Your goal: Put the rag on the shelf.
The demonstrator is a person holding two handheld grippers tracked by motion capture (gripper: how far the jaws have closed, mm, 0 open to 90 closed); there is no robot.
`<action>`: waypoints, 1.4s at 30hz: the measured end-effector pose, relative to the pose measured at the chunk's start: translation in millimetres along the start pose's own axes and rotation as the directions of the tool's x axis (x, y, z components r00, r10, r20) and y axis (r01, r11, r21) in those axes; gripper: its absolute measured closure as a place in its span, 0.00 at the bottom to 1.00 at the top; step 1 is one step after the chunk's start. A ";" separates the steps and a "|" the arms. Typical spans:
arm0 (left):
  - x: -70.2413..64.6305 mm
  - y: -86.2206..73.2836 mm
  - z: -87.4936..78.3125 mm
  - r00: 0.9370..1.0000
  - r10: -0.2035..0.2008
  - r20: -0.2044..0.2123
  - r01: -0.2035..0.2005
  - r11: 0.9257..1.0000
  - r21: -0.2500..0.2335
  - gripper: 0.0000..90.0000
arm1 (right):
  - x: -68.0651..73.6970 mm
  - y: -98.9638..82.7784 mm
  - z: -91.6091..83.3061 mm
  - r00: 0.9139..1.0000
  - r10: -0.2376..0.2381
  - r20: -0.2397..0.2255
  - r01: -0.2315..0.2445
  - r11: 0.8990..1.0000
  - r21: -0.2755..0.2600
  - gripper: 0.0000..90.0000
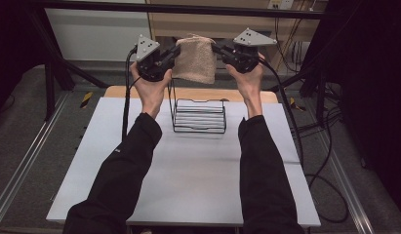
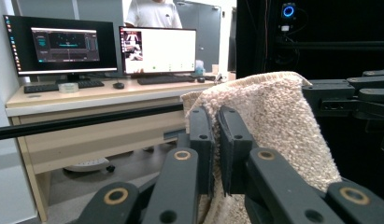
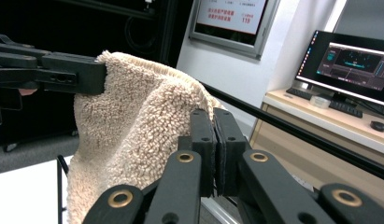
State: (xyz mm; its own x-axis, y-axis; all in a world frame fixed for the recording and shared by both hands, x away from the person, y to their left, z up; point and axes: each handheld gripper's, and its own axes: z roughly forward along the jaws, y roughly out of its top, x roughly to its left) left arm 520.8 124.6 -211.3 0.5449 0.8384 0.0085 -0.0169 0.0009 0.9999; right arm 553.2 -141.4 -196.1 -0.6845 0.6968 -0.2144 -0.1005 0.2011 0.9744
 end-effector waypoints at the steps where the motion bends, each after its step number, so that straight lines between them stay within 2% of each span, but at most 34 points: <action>1: 0.8 0.2 0.5 1.000 -0.003 0.000 0.003 1.000 -0.001 0.94 | -0.4 0.7 0.7 1.000 0.000 -0.002 0.000 1.000 -0.001 0.98; 4: 2.6 3.2 2.2 1.000 -0.017 -0.002 0.017 1.000 -0.009 0.94 | -2.3 3.1 2.8 1.000 0.008 -0.006 -0.008 1.000 -0.009 0.98; 7: 2.9 5.2 3.4 1.000 -0.005 -0.006 0.005 1.000 -0.015 0.94 | -5.1 4.3 6.1 1.000 0.001 -0.002 -0.001 1.000 -0.007 0.98; 13: 4.5 3.6 11.2 1.000 -0.018 -0.015 0.018 1.000 -0.014 0.94 | -13.1 2.2 15.4 1.000 0.003 0.009 -0.003 1.000 0.003 0.98; 17: 4.8 2.0 12.4 1.000 0.006 -0.014 -0.006 1.000 -0.006 0.94 | -13.9 0.9 17.1 1.000 -0.007 0.006 0.007 1.000 0.009 0.98; 20: 4.0 -2.3 9.6 1.000 0.010 -0.001 -0.010 1.000 -0.001 0.94 | -13.7 -4.2 12.9 1.000 0.010 -0.001 -0.010 1.000 0.008 0.98; 26: 0.9 -12.0 1.4 0.999 0.032 0.029 -0.032 0.999 0.027 0.94 | -5.2 -13.5 5.6 1.000 -0.001 -0.025 0.002 0.999 0.044 0.98; 33: -1.8 -25.1 -14.2 0.998 0.004 0.065 -0.005 1.000 0.016 0.94 | 8.9 -11.5 -4.4 0.997 -0.039 -0.060 0.042 0.998 0.049 0.98; 42: -4.5 -31.5 -26.3 0.996 0.015 0.085 -0.018 1.000 0.025 0.93 | 22.7 -9.9 -18.3 0.993 -0.090 -0.076 0.096 0.993 0.073 0.98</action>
State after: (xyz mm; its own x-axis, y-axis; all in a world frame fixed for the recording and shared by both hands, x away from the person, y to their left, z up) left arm 496.8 135.2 -243.3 0.6136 0.7892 0.0251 -0.0052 -0.0277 0.9996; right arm 525.5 -140.2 -209.3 -0.7257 0.6213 -0.2955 -0.1123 0.3168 0.9418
